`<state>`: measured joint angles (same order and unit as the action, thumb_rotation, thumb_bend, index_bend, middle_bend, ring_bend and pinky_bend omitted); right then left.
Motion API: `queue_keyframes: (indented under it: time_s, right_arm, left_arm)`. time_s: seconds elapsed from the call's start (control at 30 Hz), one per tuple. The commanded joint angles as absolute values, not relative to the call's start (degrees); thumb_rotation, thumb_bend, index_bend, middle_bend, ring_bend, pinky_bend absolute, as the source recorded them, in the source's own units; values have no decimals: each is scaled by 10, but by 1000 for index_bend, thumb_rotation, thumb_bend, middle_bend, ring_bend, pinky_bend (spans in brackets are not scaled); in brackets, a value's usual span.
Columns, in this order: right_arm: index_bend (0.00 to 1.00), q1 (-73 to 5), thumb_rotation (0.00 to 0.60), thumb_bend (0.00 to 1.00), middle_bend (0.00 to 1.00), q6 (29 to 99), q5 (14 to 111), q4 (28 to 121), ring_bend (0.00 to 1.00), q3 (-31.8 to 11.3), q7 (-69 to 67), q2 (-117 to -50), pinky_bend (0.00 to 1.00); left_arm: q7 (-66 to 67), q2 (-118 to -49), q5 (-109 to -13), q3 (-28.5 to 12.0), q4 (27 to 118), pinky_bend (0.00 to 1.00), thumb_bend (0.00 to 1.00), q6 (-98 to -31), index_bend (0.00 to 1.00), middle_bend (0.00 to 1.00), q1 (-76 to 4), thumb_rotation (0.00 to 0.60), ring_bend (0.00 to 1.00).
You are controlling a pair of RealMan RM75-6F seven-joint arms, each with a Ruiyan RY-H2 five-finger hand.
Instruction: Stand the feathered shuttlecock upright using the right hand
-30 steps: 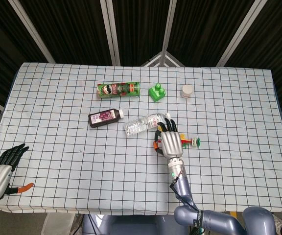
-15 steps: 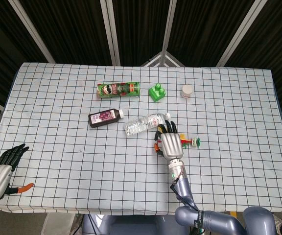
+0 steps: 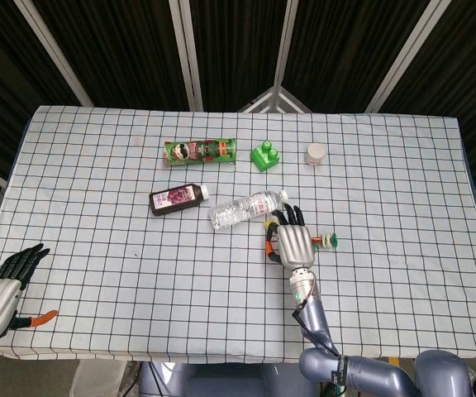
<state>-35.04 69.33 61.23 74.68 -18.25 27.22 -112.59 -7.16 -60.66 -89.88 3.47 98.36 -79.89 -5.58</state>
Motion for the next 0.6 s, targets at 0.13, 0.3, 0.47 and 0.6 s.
queue_keyframes:
  time_s: [0.13,0.3,0.47,0.6]
  right_arm:
    - [670,-346,600,556,237,714,628,805,0,-187,283,-1094,0]
    - [670,-332,600,555,237,738,634,865,0,-200,298,-1038,0]
    - [670,-297,600,556,237,771,625,932,0,-221,276,-974,0]
    - [670,-271,600,555,237,787,618,952,0,-224,249,-937,0]
  left_arm:
    - [-71,-606,-898,35,984,0,0,-799,0,0,-55,600,0]
    - [-73,-605,-897,35,985,0,0,-799,0,0,-55,600,0]
    - [-67,-605,-897,37,987,0,0,-797,0,0,-55,600,0]
    - [-57,-607,-900,38,988,0,0,-799,0,0,-53,600,0]
